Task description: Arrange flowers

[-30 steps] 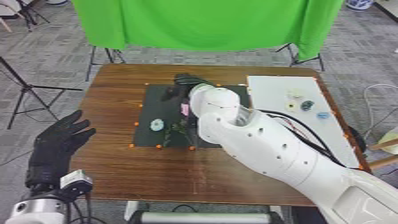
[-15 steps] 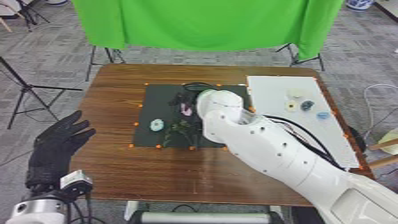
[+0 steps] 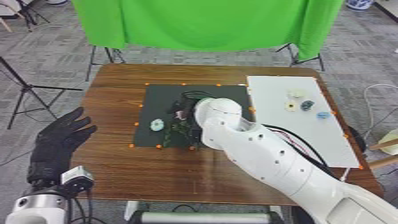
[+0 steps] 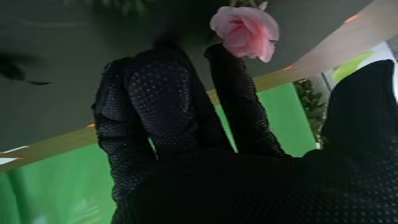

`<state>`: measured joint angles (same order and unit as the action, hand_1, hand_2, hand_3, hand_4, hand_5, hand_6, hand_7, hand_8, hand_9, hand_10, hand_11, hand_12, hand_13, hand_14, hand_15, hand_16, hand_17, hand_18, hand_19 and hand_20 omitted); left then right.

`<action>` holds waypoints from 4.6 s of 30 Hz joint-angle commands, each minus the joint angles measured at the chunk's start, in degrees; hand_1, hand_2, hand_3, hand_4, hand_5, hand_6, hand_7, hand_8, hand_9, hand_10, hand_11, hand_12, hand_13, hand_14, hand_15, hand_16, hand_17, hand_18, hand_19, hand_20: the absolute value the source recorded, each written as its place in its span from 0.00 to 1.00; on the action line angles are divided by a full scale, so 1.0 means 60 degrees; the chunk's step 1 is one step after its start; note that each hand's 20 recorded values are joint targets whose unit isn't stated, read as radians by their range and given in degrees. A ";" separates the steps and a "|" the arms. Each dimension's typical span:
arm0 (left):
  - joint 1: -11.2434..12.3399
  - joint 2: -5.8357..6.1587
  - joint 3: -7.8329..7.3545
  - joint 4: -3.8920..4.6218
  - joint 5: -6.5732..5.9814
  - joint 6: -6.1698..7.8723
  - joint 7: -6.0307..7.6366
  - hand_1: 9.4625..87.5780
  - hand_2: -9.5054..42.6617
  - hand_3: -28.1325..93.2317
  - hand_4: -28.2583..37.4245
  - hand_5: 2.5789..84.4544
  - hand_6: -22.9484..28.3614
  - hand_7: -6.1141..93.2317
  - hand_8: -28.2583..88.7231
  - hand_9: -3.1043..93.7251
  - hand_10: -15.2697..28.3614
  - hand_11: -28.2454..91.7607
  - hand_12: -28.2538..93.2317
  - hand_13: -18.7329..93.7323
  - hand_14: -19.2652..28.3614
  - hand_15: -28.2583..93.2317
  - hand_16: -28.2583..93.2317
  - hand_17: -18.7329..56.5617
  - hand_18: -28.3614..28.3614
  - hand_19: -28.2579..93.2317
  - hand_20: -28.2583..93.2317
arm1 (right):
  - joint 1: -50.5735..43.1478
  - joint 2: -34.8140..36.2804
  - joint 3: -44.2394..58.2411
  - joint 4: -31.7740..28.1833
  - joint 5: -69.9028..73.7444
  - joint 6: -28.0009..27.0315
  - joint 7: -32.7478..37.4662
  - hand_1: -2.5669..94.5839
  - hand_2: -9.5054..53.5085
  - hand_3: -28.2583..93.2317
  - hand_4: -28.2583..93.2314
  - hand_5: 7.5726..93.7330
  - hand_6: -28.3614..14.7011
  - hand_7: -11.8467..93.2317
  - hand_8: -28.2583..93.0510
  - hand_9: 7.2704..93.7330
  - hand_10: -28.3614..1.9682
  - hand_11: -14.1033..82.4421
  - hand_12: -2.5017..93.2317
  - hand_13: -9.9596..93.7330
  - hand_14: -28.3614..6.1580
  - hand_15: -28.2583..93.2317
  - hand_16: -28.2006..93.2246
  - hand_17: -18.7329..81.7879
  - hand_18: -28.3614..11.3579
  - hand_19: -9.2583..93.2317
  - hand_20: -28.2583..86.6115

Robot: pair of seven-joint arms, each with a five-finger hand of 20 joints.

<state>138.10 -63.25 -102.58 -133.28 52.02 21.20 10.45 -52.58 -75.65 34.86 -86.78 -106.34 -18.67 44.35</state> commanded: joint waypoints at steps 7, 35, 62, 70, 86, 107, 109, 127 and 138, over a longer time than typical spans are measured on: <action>-0.0080 0.0040 -0.0063 0.0071 0.0060 -0.0196 -0.0169 0.20 0.31 0.91 0.12 0.46 0.66 0.22 0.15 0.40 0.80 0.47 0.30 0.41 0.96 0.68 0.14 0.13 0.90 0.74 0.23 | 0.0112 -0.0181 -0.0254 -0.0112 0.0238 0.0510 -0.0371 0.08 0.34 0.92 0.02 0.49 0.48 0.25 0.14 0.56 0.36 0.27 0.16 0.76 0.38 0.91 0.32 0.49 0.02 1.00 0.46; 0.0519 -0.0099 0.0073 -0.0126 -0.0026 0.0174 0.0113 0.20 0.31 0.91 0.12 0.47 0.66 0.22 0.15 0.40 0.80 0.47 0.30 0.41 0.96 0.68 0.14 0.13 0.90 0.74 0.23 | 0.0299 0.0897 -0.0471 -0.1387 -0.0174 0.2095 -0.1702 0.11 0.31 0.94 0.02 0.47 0.52 0.27 0.13 0.52 0.37 0.26 0.16 0.74 0.39 0.90 0.32 0.48 0.05 1.00 0.42; 0.0618 -0.0033 0.0246 -0.0262 0.0061 0.0196 0.0137 0.20 0.31 0.91 0.12 0.46 0.66 0.22 0.15 0.40 0.80 0.47 0.30 0.41 0.96 0.68 0.14 0.13 0.90 0.74 0.23 | -0.4384 0.8114 0.3470 -0.3829 -0.0404 0.4287 -0.0846 0.21 0.20 0.96 0.02 0.47 0.54 0.30 0.12 0.53 0.39 0.28 0.16 0.75 0.48 0.89 0.31 0.50 0.12 1.00 0.35; 0.0665 -0.0063 0.0244 -0.0282 0.0025 0.0235 0.0178 0.20 0.31 0.91 0.12 0.46 0.66 0.22 0.15 0.40 0.80 0.47 0.30 0.41 0.96 0.68 0.14 0.13 0.90 0.74 0.23 | -0.3980 0.8939 0.2848 -0.3255 -0.0550 0.4335 -0.0113 0.24 0.17 0.97 0.02 0.47 0.54 0.30 0.12 0.52 0.41 0.28 0.16 0.75 0.52 0.89 0.31 0.51 0.14 1.00 0.36; 0.0542 -0.0057 0.0376 -0.0233 -0.0010 0.0215 0.0192 0.20 0.31 0.91 0.12 0.46 0.66 0.22 0.15 0.40 0.80 0.47 0.30 0.41 0.96 0.68 0.14 0.13 0.90 0.74 0.23 | -0.2775 0.8740 0.2056 -0.2329 -0.0164 0.3124 0.0581 0.27 0.13 0.98 0.01 0.44 0.54 0.30 0.11 0.48 0.42 0.27 0.16 0.78 0.57 0.95 0.32 0.52 0.16 1.00 0.37; 0.0522 -0.0036 0.0409 -0.0175 -0.0061 0.0161 0.0363 0.20 0.31 0.91 0.12 0.46 0.66 0.22 0.15 0.40 0.80 0.47 0.30 0.41 0.96 0.68 0.14 0.13 0.90 0.74 0.23 | -0.2272 0.8426 0.1684 -0.1834 0.0316 0.2549 0.0724 0.29 0.11 0.98 0.01 0.41 0.57 0.31 0.11 0.47 0.47 0.27 0.16 0.78 0.57 0.94 0.31 0.52 0.16 1.00 0.35; 0.0480 -0.0054 0.0381 -0.0151 -0.0038 0.0115 0.0320 0.20 0.31 0.91 0.12 0.46 0.66 0.22 0.15 0.40 0.80 0.47 0.30 0.41 0.96 0.68 0.14 0.13 0.90 0.74 0.23 | -0.2190 0.8350 0.1569 -0.1778 0.0381 0.2575 0.0725 0.29 0.11 0.98 0.01 0.40 0.58 0.31 0.11 0.47 0.47 0.27 0.16 0.78 0.57 0.94 0.31 0.52 0.16 1.00 0.35; 0.0463 -0.0269 -0.0143 -0.0128 -0.0051 -0.0389 0.0164 0.20 0.30 0.92 0.12 0.46 0.66 0.22 0.15 0.40 0.80 0.47 0.30 0.41 0.97 0.68 0.14 0.13 0.90 0.74 0.23 | -0.2482 0.7989 0.1729 -0.1397 0.0737 0.2329 0.0850 0.31 0.11 0.98 0.00 0.41 0.62 0.32 0.11 0.51 0.54 0.28 0.15 0.79 0.58 0.94 0.31 0.52 0.16 1.00 0.35; 0.0501 -0.0332 -0.0126 -0.0118 -0.0068 -0.0399 0.0192 0.20 0.29 0.92 0.12 0.46 0.66 0.22 0.15 0.40 0.80 0.47 0.30 0.41 0.96 0.68 0.14 0.13 0.90 0.73 0.23 | -0.1086 0.8443 -0.0824 -0.1244 -0.0232 0.4631 0.0744 0.46 0.04 0.91 0.00 0.65 0.72 0.38 0.16 0.79 0.67 0.32 0.18 0.86 0.70 0.90 0.34 0.57 0.24 1.00 0.33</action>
<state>140.28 -64.54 -103.52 -134.20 51.91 19.39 11.73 -62.43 -26.59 38.16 -95.12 -103.99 1.63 49.01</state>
